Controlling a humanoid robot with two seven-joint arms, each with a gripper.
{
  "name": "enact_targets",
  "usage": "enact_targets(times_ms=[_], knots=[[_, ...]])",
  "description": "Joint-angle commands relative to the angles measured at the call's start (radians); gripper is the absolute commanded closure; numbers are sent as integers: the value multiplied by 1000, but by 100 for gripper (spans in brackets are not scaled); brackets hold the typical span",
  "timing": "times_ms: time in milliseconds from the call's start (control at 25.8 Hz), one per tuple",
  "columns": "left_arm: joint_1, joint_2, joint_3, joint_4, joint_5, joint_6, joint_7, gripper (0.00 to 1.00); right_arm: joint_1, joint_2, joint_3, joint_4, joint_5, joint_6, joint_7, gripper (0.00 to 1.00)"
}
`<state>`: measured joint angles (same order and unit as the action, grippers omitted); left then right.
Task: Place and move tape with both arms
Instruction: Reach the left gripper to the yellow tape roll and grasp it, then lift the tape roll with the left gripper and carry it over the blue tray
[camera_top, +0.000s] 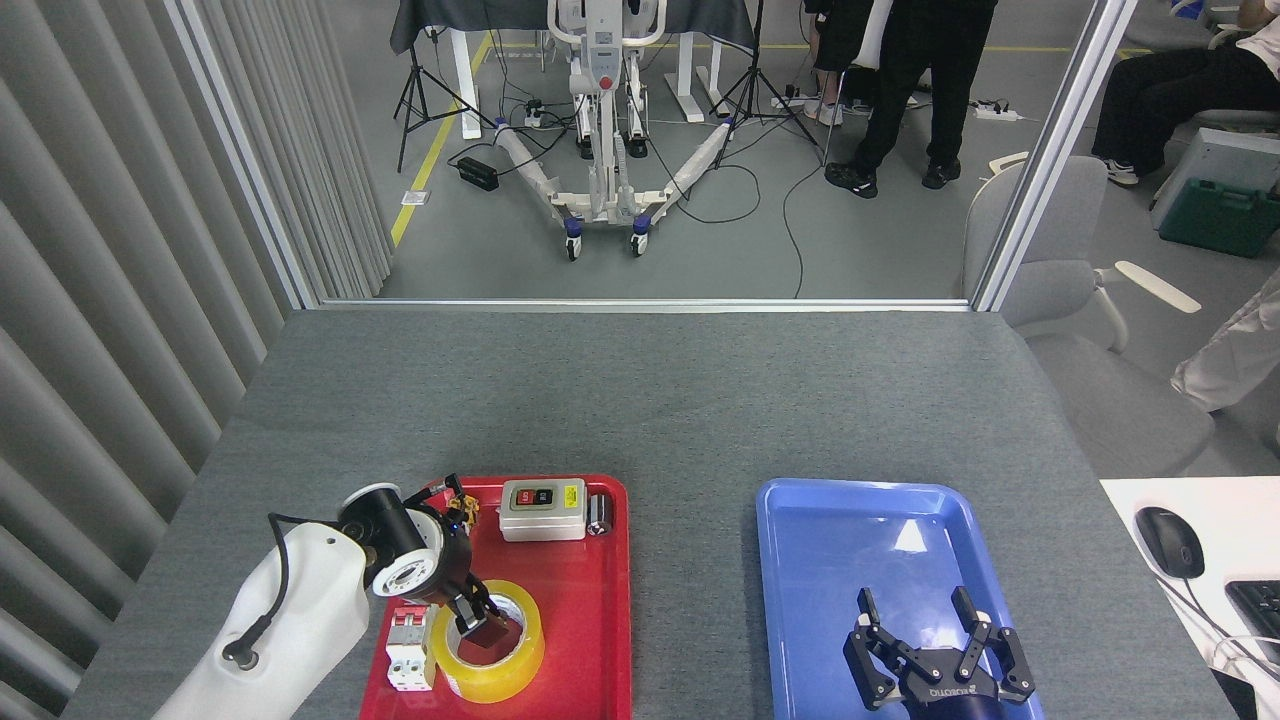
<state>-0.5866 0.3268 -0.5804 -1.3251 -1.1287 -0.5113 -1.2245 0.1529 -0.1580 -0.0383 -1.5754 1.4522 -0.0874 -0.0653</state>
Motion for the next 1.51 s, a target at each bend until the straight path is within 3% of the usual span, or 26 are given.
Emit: enact_targets(times_ms=[0,193,271,426,542,619,658,890,1006,1083,1161,1277,1470], knots=[[-2,-18,1,37,-8,-24,-15,12,0,0,0,0,0,2,-1,0],[-21,-58,2,161,-25,-19,-13,19,4,0,2,-2,0,2,-1,0],[-24,-61,4,175,-33,-19,-13,26,4,0,2,-3,-1,2,-1,0],[-24,-71,5,191,-34,-15,-13,56,8,5,2,-3,0,2,-1,0],[-30,-72,7,196,-39,-15,-13,60,10,5,3,-5,0,2,-1,0],[-30,-77,7,198,-39,-15,-12,80,10,5,3,-5,0,2,-1,0],[-30,-84,7,198,-37,-18,-12,99,10,5,3,-5,0,2,-1,0],[-44,-103,19,224,-20,-30,-6,100,13,6,3,-5,0,0,-1,0],[-67,-103,48,178,15,-95,10,100,13,6,5,-5,8,0,-1,0],[-70,-126,152,142,121,-173,16,100,14,6,5,-6,16,-2,-1,0],[-71,-158,234,133,303,-262,20,100,14,6,5,-11,16,-3,-1,0],[-67,-170,238,168,644,-274,63,100,14,6,3,-11,17,-5,-1,0],[-35,-279,225,284,705,-274,145,100,13,8,3,-11,22,-3,-1,0]])
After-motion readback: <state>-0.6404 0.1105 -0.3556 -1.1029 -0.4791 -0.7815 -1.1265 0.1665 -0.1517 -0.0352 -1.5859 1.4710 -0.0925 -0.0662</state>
